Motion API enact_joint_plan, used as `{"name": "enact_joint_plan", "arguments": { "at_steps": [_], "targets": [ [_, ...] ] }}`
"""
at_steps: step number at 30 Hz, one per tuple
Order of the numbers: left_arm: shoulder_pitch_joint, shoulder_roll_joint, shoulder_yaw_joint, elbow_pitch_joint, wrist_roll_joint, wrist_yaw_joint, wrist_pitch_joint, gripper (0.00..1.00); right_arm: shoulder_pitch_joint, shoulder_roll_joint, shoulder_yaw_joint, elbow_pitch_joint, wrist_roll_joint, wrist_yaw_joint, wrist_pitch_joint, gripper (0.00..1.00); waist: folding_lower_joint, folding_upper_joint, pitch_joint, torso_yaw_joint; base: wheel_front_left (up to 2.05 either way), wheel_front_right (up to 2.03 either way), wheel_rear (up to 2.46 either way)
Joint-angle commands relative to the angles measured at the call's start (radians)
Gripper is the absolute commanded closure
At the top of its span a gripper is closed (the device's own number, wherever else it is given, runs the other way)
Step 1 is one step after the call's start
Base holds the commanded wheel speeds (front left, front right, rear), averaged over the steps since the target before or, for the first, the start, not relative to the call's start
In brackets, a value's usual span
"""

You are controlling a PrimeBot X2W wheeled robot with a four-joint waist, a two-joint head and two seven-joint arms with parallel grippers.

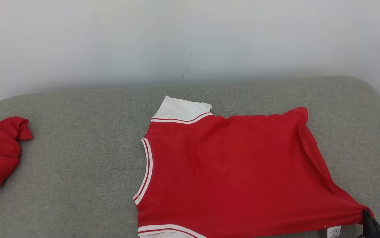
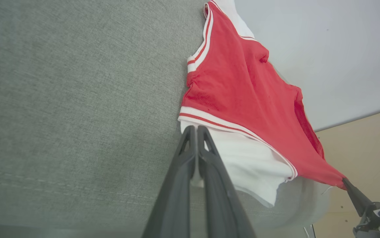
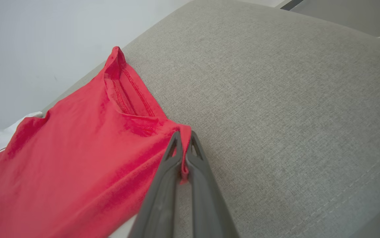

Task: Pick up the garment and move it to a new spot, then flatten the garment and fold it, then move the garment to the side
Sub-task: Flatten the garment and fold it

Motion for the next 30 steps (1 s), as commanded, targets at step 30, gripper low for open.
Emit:
{"name": "enact_joint_plan", "arguments": {
  "at_steps": [30],
  "targets": [
    [-0.559,-0.173,-0.025,0.325,0.090,-0.061,-0.096,1.00,-0.279,-0.004,0.131,0.035,0.005,-0.002,0.080,1.00,0.0000,0.0000,0.149,-0.029,0.00,0.00,0.00]
  ]
}}
